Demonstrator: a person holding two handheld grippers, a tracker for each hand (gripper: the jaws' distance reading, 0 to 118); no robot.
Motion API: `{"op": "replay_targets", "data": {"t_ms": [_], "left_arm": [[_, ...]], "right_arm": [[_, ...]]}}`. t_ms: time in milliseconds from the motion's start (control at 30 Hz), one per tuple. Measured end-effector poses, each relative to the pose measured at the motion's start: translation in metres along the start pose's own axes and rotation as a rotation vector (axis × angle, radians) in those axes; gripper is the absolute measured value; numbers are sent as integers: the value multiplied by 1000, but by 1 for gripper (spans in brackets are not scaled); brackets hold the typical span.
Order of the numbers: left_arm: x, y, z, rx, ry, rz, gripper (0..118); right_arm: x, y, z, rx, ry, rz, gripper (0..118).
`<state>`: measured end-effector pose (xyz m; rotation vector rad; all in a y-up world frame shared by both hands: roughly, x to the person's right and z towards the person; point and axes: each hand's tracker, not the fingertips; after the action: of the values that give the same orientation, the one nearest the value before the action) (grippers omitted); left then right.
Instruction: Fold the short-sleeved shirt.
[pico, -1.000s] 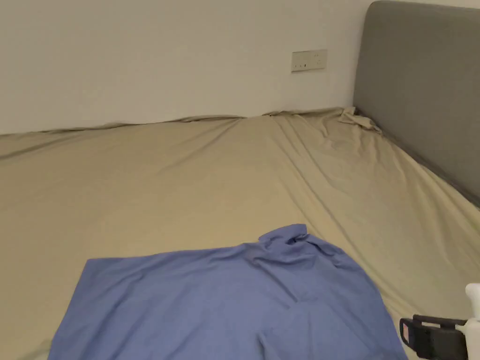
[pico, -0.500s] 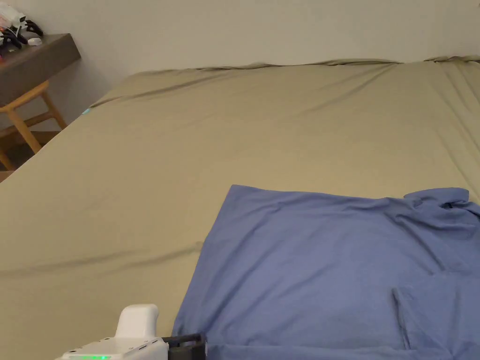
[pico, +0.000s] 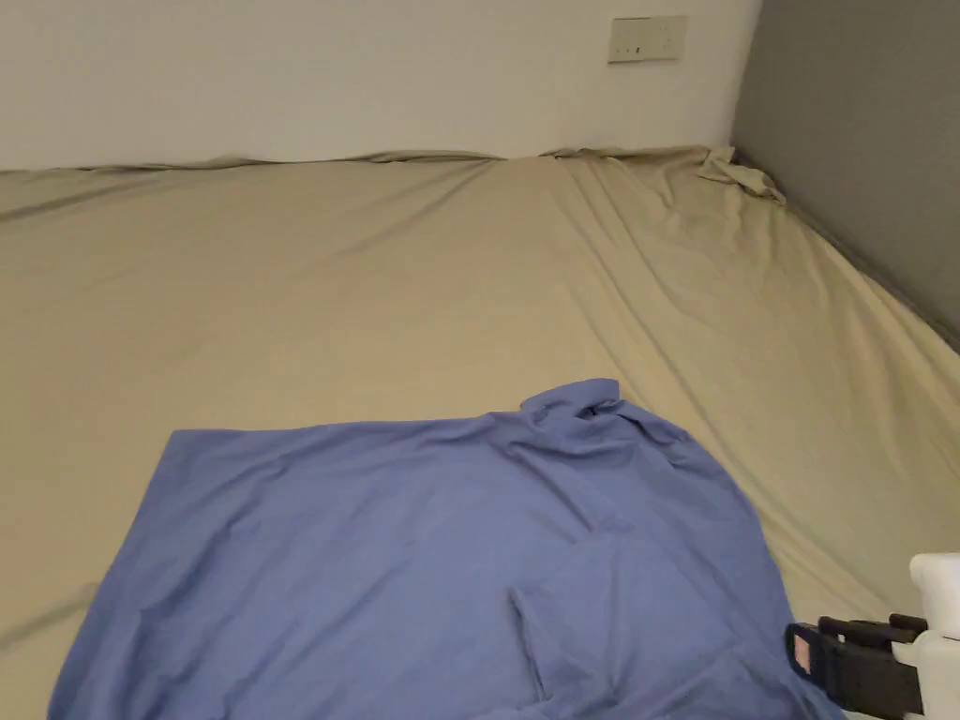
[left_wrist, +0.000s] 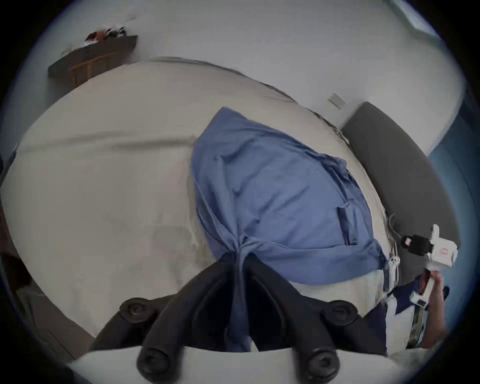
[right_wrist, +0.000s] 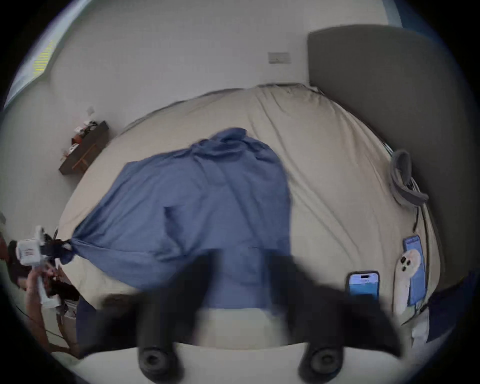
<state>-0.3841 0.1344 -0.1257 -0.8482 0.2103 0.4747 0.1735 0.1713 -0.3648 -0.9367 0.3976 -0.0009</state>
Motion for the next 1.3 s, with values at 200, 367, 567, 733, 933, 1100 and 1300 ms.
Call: {"op": "replay_targets", "data": {"t_ms": [200, 367, 567, 733, 933, 1100, 1300], "left_arm": [[19, 14, 1, -33, -41, 42, 3], [16, 11, -1, -37, -61, 114, 3], [13, 10, 4, -30, -58, 113, 3], [11, 8, 4, -41, -68, 118, 3], [3, 9, 31, -6, -112, 158, 3], [0, 19, 37, 10, -183, 214, 3], [-14, 57, -4, 47, -196, 374, 3]], "right_arm": [[62, -18, -65, -216, -15, -132, 118], [59, -41, -98, -292, -2, -234, 85], [52, -44, -80, -246, 19, -218, 13], [48, -48, -67, -227, 33, -234, 11], [46, -34, -27, -206, 77, -223, 9], [42, -10, -12, -209, 148, -251, 9], [42, 45, -42, -166, 172, -408, 9]]}}
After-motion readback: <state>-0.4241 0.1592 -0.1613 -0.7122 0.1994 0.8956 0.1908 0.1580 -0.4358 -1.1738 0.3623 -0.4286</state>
